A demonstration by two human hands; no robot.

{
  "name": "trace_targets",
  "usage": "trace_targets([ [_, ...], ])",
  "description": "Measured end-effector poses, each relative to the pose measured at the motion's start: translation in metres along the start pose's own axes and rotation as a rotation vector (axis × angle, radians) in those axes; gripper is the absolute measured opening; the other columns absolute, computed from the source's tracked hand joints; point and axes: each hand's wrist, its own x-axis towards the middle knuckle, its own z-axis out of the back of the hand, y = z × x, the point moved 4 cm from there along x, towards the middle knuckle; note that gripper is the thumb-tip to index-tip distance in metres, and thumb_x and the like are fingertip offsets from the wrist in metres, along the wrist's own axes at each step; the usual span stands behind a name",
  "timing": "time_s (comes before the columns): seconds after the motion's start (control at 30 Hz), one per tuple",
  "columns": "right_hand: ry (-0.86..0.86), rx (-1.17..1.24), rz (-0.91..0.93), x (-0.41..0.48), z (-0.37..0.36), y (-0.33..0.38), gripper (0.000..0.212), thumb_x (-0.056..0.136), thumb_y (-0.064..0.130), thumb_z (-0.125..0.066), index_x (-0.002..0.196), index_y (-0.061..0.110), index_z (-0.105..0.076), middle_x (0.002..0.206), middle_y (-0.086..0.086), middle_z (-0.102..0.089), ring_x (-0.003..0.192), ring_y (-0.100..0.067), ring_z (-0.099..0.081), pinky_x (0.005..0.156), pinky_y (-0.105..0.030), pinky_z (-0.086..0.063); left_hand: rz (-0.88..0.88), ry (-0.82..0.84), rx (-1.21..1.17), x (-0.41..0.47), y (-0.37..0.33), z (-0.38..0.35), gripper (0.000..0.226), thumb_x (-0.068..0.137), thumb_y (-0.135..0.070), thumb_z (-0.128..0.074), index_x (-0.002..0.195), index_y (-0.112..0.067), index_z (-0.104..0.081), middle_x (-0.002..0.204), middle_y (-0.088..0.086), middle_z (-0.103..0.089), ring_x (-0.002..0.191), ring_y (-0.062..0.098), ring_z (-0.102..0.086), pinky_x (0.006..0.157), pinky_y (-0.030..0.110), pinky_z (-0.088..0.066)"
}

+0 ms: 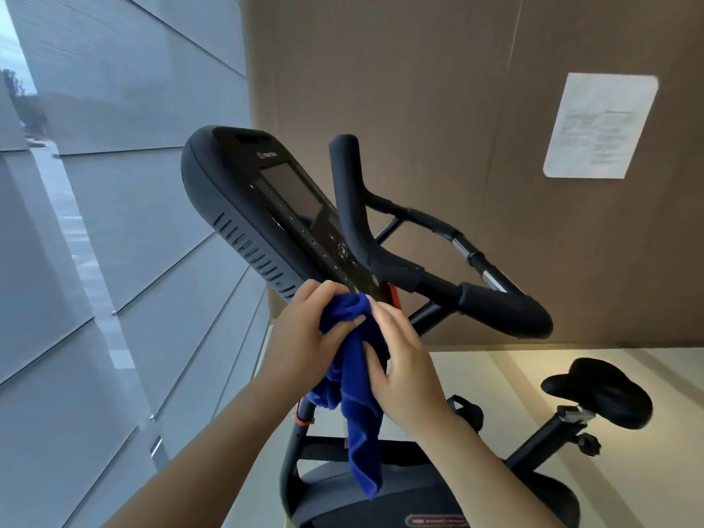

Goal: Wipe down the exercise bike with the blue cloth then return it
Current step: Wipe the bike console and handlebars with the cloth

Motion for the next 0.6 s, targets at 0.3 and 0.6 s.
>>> trace_targets([
  [0.3,-0.171,-0.125,0.082,0.037,0.03,0.022,0.047,0.089,0.002,-0.053,0.132,0.019,-0.049,0.123,0.002,-0.05,0.109,-0.008,-0.052,0.093,-0.019,-0.044,-0.093,0.013,-0.071,0.038,-0.023,0.021,0.026,0.077,-0.023,-0.07,0.097,-0.032,-0.056,0.096,-0.015,-0.051,0.09,0.0,-0.05,0.074,0.014,-0.045],
  [0.6,-0.417,-0.238,0.226,0.091,0.065,0.042,0.04,0.084,-0.008,-0.056,0.117,0.014,-0.064,0.094,-0.003,-0.052,0.074,-0.009,-0.051,0.068,-0.009,-0.042,-0.184,-0.015,-0.221,0.079,-0.049,0.048,0.046,0.074,0.005,-0.056,0.105,-0.028,-0.059,0.109,-0.011,-0.049,0.099,0.002,-0.052,0.082,0.017,-0.051],
])
